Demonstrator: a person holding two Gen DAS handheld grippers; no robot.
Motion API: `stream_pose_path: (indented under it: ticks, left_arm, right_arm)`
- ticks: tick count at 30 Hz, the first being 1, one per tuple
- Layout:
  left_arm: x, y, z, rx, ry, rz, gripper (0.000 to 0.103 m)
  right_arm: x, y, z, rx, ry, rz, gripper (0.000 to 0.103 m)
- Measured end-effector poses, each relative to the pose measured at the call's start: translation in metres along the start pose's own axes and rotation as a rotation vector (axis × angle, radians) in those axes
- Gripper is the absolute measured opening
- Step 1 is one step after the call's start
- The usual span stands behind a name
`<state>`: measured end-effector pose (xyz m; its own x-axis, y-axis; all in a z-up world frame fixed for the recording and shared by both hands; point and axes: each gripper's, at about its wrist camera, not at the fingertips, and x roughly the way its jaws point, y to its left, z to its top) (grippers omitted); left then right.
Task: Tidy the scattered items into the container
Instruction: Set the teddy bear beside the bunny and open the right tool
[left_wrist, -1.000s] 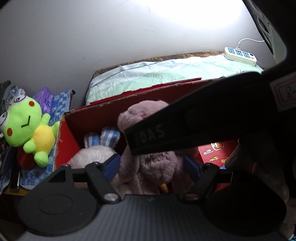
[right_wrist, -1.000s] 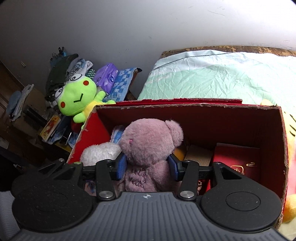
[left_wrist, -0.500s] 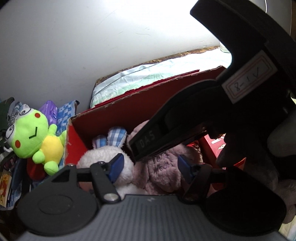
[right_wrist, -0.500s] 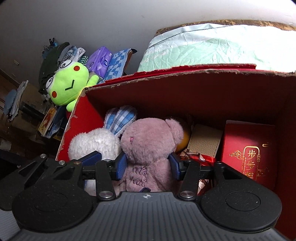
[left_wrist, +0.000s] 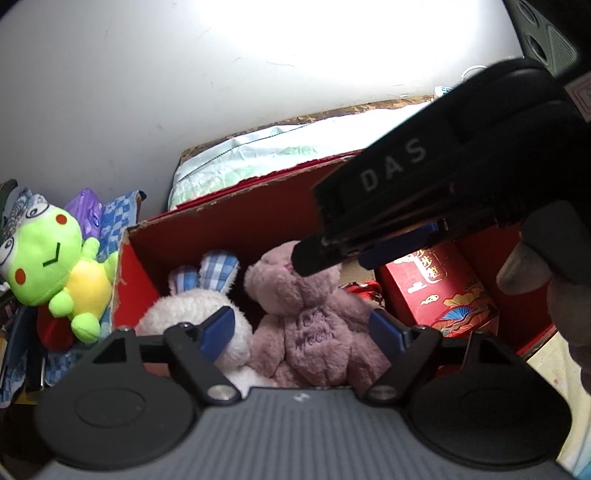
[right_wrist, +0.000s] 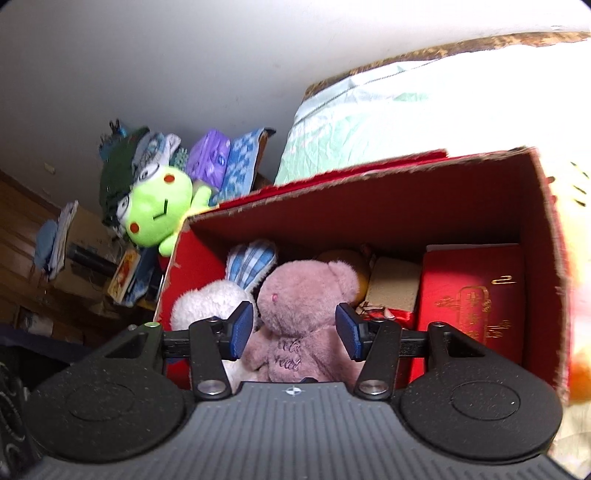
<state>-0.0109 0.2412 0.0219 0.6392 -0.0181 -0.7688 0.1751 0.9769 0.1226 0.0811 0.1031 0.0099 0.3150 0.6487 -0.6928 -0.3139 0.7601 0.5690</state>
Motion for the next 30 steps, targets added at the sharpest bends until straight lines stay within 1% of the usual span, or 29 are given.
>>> stream_pose_path:
  ticks: [2,4,7,9,10,13,18,24,28,30]
  left_arm:
    - [-0.008,0.001,-0.001,-0.025,0.004,-0.024,0.083]
    - [-0.007,0.005,0.001,-0.047,0.016,-0.039,0.083]
    - [-0.011,0.013,0.003,-0.086,0.028,-0.055,0.083]
    - [-0.010,0.018,0.005,-0.102,0.031,-0.043,0.083]
    - [-0.010,0.019,0.005,-0.104,0.042,-0.033,0.083]
    - [-0.008,0.022,0.003,-0.111,0.046,-0.018,0.083]
    - [-0.006,0.021,0.002,-0.106,0.050,0.000,0.084]
    - [-0.002,0.021,0.004,-0.110,0.063,0.020,0.084]
    - [0.000,0.019,0.005,-0.114,0.072,0.038,0.085]
    - [0.000,0.018,0.005,-0.118,0.075,0.049,0.086]
  right_arm:
    - [-0.001,0.001,-0.001,-0.019,-0.010,-0.040,0.041]
    - [0.004,0.001,-0.002,-0.035,0.002,-0.076,0.034]
    - [0.016,0.000,-0.005,-0.028,0.042,-0.106,0.032]
    - [0.024,-0.002,-0.009,-0.011,0.079,-0.083,0.031]
    - [0.027,-0.001,-0.011,-0.006,0.084,-0.077,0.033]
    - [0.030,0.004,-0.013,-0.024,0.078,-0.085,0.034]
    - [0.030,-0.002,-0.013,0.005,0.083,-0.066,0.034]
    - [0.015,0.000,-0.013,0.004,0.022,-0.069,0.034]
    - [0.004,0.005,-0.015,-0.049,-0.032,-0.133,0.034]
    - [-0.001,0.005,-0.016,-0.063,-0.051,-0.148,0.034]
